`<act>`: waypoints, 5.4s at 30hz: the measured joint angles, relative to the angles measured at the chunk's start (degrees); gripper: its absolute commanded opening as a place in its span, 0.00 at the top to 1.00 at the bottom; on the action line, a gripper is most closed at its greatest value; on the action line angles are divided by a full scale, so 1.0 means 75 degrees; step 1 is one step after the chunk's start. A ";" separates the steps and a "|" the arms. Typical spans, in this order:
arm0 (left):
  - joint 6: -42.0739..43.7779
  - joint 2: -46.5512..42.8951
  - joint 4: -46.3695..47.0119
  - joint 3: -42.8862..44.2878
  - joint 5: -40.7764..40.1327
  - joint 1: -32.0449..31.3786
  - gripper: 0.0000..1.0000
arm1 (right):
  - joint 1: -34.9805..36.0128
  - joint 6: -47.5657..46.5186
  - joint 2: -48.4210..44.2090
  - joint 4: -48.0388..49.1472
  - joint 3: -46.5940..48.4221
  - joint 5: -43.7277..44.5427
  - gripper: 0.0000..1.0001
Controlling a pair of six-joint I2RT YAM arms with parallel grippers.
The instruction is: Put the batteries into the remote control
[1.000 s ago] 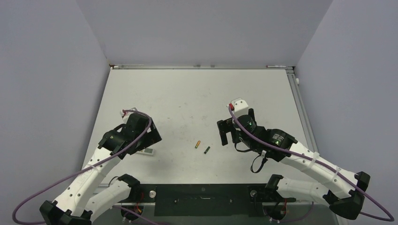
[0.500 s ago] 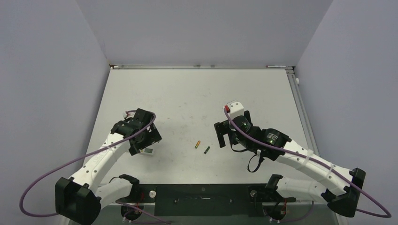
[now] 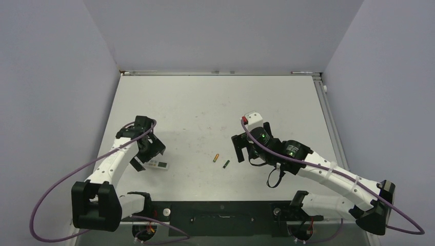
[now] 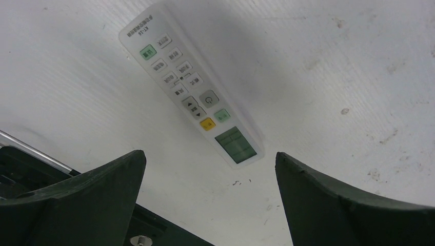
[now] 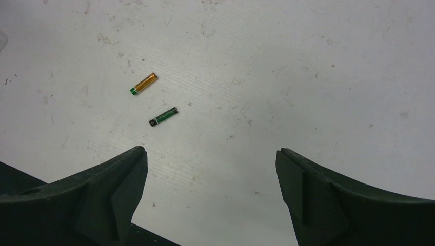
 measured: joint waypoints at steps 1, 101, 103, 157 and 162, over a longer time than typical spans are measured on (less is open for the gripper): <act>0.0000 0.0087 0.0003 0.0000 0.0026 0.0114 0.04 | 0.0000 0.0000 0.0032 0.0009 -0.0003 -0.0006 0.04; 0.4395 0.0364 0.1926 0.1760 0.4068 -0.2296 1.00 | -0.1510 0.1061 0.0017 -0.0816 0.1297 -0.2215 0.11; 0.4529 0.0283 0.1920 0.1868 0.4124 -0.2565 1.00 | -0.1521 0.1142 0.0017 -0.0755 0.1306 -0.2416 0.12; 0.4835 0.0498 0.2107 0.3136 0.5103 -0.6152 1.00 | -0.1964 0.3550 -0.0577 0.1853 -0.0087 -0.6085 0.42; 0.4852 0.0513 0.2046 0.3220 0.4919 -0.6210 1.00 | -0.1964 0.3666 -0.0501 0.1859 -0.0102 -0.6135 0.48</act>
